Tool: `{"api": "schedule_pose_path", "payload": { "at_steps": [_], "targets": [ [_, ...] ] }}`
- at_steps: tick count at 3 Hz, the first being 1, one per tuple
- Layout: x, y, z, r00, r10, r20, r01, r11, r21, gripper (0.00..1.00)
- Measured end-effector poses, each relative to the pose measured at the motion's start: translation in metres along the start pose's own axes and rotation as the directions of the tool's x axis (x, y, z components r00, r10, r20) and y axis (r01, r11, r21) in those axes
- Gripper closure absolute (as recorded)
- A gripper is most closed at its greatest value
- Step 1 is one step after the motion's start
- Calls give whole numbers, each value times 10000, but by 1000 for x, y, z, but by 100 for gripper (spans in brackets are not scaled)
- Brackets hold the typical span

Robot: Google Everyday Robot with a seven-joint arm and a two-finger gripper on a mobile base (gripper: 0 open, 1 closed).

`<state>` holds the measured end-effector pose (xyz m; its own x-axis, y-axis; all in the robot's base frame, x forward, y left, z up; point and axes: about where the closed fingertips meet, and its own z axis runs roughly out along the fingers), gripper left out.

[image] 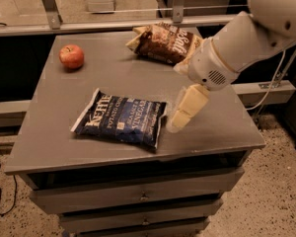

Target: Pick blue chip bag

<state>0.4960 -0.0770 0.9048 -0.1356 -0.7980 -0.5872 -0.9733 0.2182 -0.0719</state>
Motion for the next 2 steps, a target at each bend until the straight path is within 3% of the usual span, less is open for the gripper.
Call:
{"api": "schedule_pose_path", "payload": {
  "at_steps": [1, 2],
  "targets": [
    [-29, 8, 48, 9927, 288, 1175, -208, 9974, -688, 0],
    [-44, 19, 83, 9827, 590, 1758, -387, 9924, -1171, 0]
  ]
}}
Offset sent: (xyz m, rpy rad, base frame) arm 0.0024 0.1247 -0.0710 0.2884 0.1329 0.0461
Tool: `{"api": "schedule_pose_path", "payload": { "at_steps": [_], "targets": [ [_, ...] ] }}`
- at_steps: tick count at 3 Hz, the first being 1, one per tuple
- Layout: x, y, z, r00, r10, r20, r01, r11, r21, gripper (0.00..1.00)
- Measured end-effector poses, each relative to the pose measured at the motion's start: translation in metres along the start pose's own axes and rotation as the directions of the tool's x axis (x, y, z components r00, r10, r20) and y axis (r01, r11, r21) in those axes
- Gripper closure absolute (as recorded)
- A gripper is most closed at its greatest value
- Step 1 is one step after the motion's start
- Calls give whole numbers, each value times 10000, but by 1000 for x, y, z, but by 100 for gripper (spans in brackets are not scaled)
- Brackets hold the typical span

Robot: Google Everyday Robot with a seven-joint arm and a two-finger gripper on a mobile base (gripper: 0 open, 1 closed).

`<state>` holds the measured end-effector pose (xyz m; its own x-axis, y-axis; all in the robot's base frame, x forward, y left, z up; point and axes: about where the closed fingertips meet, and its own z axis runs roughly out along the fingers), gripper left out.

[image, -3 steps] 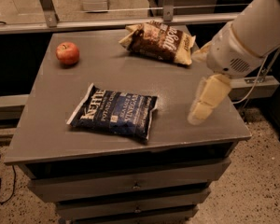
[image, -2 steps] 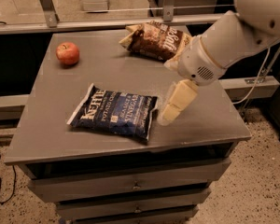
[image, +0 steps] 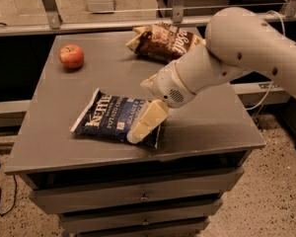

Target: Pick blue chip bag

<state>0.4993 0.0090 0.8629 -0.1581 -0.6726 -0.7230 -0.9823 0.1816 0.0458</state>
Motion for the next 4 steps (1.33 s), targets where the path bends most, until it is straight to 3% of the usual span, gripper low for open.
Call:
{"api": "schedule_pose_path", "payload": {
  "at_steps": [1, 2, 3, 4],
  "targets": [
    [-1, 6, 23, 9995, 96, 302, -90, 9997, -210, 15],
    [-1, 7, 29, 9986, 121, 514, -111, 9997, -199, 39],
    [-6, 2, 18, 9973, 18, 731, -22, 10000, 50, 62],
    [-17, -11, -22, 9945, -296, 1002, 235, 9978, 614, 85]
  ]
}}
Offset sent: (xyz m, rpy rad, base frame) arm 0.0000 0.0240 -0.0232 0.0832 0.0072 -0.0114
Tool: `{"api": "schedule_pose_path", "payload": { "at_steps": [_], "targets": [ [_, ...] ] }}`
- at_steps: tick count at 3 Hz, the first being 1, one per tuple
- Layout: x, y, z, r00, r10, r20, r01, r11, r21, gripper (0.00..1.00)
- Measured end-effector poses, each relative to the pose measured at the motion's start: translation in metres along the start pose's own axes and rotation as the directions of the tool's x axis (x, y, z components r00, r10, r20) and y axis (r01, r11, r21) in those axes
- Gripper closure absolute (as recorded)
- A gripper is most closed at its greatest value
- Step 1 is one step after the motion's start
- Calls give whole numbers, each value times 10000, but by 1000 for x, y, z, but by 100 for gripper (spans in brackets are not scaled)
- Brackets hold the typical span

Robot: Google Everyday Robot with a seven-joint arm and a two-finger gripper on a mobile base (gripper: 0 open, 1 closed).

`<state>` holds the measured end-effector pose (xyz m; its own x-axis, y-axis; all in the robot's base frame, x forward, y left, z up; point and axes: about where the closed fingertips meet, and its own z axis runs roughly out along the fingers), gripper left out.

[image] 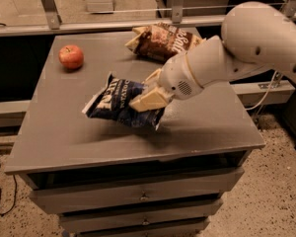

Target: Pick blue chip bag

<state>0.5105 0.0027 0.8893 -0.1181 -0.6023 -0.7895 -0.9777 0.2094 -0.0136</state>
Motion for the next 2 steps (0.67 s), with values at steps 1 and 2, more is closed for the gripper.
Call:
{"api": "schedule_pose_path", "payload": {
  "at_steps": [1, 2],
  "targets": [
    [-14, -29, -49, 9989, -260, 382, 234, 9975, 666, 100],
    [-15, -65, -106, 9956, 27, 935, -140, 9926, 1208, 100]
  ]
}}
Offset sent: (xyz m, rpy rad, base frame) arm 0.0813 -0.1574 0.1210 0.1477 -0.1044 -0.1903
